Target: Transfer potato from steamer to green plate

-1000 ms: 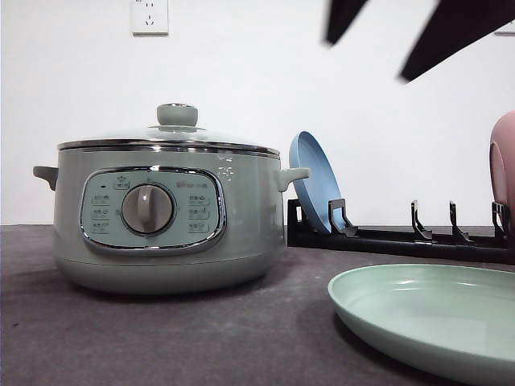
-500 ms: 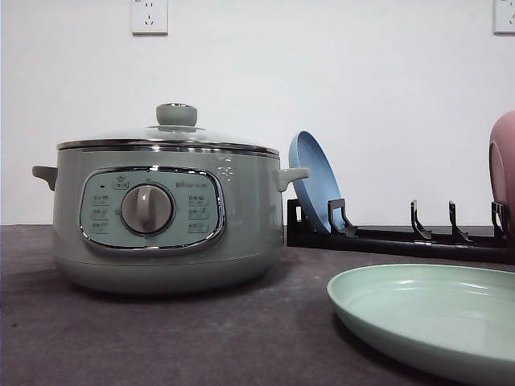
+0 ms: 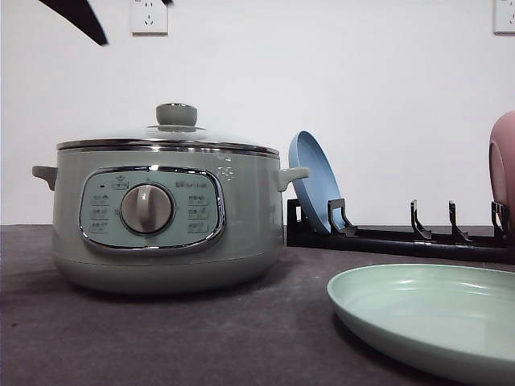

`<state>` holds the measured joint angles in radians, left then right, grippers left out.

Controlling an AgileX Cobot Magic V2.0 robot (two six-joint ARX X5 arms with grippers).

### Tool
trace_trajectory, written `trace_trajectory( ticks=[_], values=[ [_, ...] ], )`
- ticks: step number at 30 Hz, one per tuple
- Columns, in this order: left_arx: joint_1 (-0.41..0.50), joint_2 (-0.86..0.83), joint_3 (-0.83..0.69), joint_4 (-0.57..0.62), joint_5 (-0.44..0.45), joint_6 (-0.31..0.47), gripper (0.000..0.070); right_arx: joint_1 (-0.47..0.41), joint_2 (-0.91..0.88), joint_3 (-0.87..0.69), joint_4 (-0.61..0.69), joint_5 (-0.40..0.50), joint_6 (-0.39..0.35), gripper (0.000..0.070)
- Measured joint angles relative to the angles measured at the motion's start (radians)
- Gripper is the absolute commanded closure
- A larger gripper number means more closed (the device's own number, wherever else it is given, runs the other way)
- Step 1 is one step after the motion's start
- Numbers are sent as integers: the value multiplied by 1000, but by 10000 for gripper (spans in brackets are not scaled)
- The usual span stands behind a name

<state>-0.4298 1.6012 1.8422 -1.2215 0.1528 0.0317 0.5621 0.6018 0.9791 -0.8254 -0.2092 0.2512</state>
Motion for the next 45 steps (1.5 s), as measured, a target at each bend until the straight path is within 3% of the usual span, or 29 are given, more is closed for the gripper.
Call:
trace_trajectory(
  ticks=[10,24,28,32,39,45],
  values=[
    [-31,218,126,2,-88,-20,0,0,0,0,22,0,0,57],
    [-61,291,129,40,-129,-19,11,0,0,0,22,0,0,57],
    [-62,291,129,35,-129,-19,183,0,0,0,22,0,-1,57],
    [-62,291,129,25,-129,-21,205,0,0,0,22,0,-2,57],
    [-62,291,129,23,-129,-22,320,0,0,0,22,0,-2,57],
    [-59,291,132,20,-139,-18,610,0,0,0,22,0,-1,57]
  ],
)
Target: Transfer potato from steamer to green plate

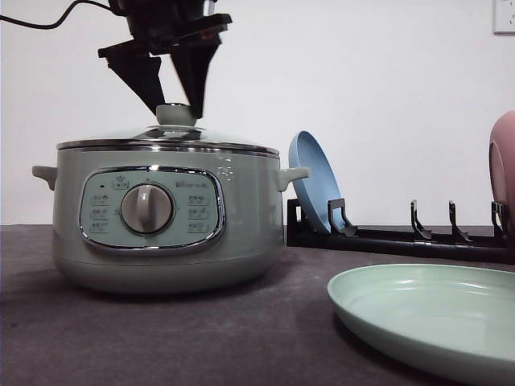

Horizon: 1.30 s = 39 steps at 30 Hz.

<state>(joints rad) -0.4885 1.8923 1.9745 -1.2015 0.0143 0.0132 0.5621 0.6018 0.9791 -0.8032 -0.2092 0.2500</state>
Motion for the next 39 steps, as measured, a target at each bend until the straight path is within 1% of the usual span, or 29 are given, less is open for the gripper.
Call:
trace_trajectory(
  ticks=[3,4,14,18,21,32,35,39],
  values=[
    [0,0,2,-2,-1,6,683,0,0,0,0,0,0,57],
    [0,0,2,-2,0,6,695,0,0,0,0,0,0,57],
    [0,0,9,-9,0,7,696,0,0,0,0,0,0,57],
    [0,9,45,-46,-1,4,696,0,0,0,0,0,0,57],
    [1,12,100,-87,0,0,696,0,0,0,0,0,0,57],
    [21,12,376,-208,0,-1,696,0,0,0,0,0,0,57],
    [31,10,415,-209,1,-1,696,0,0,0,0,0,0,57],
    [48,-13,420,-209,1,-1,696,0,0,0,0,0,0,57]
  ],
)
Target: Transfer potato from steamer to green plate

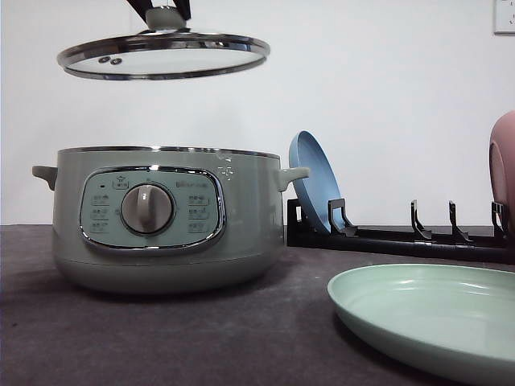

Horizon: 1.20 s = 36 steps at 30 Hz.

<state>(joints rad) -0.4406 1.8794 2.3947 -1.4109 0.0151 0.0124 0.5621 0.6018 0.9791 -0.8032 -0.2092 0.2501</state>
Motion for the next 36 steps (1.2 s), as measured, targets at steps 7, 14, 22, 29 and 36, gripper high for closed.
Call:
trace_trajectory(
  ticks=[7,14,22,29,36],
  values=[
    [59,-59,3,0,3,0,696,0,0,0,0,0,0,57],
    [166,-75,4,-2,3,0,696,0,0,0,0,0,0,57],
    [305,-75,4,-3,2,0,696,0,0,0,-5,0,0,57],
    [412,-75,4,-5,1,-3,696,0,0,0,-28,1,0,57],
    [433,-75,4,-6,-2,-5,696,0,48,7,-28,-43,24,58]
  ],
)
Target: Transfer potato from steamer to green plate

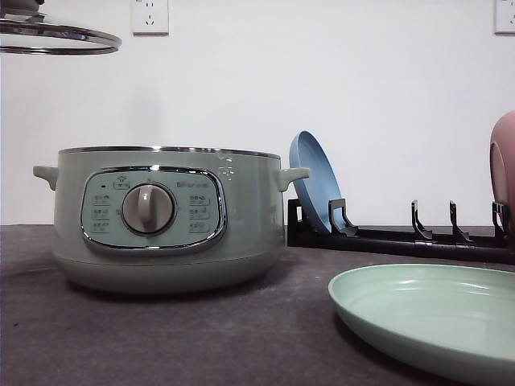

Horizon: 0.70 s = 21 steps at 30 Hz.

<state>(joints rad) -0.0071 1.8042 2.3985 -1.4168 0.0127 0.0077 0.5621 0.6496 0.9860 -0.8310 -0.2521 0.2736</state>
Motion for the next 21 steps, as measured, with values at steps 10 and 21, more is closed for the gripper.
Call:
trace_trajectory(
  ticks=[10,21],
  values=[
    [0,0,0,0,5,-7,696,0,385,203,-30,-116,-62,58],
    [0,0,0,0,5,-7,696,17,916,701,-144,-119,-238,58]
  ],
)
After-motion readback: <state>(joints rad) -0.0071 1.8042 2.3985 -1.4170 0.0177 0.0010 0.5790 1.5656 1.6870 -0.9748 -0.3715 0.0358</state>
